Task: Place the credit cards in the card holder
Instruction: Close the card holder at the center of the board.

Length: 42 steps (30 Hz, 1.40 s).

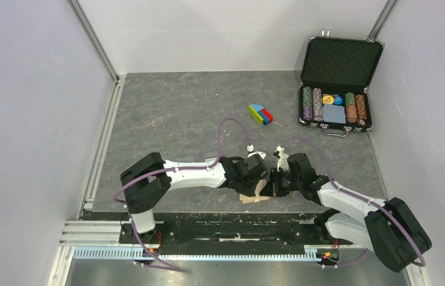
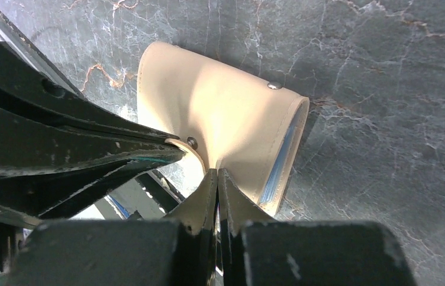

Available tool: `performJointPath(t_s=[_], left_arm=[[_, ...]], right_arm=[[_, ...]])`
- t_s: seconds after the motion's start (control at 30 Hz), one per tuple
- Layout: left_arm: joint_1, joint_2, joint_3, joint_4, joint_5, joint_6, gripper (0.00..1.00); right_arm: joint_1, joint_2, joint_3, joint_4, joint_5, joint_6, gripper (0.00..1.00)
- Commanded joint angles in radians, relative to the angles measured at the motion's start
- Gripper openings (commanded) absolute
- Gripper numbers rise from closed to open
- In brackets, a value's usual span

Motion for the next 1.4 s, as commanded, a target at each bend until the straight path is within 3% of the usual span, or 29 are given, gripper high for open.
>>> performJointPath(t_s=[0.0,0.23,0.8,1.37], left_arm=[[0.012,-0.093,-0.029,0.016,-0.022,-0.003,0.02],[0.017,-0.131,-0.047,0.014,-0.024,-0.015,0.02],[0.048,-0.001,-0.014,0.031,0.027,0.000,0.02],[0.053,0.059,0.006,0.048,0.070,-0.003,0.02]], right_arm=[[0.006,0.038,-0.005,-0.039,0.046,-0.012,0.00],[0.006,0.051,-0.001,-0.054,0.058,-0.019,0.00],[0.006,0.040,0.013,-0.081,0.055,-0.047,0.00],[0.006,-0.006,0.010,0.009,-0.041,-0.047,0.00]])
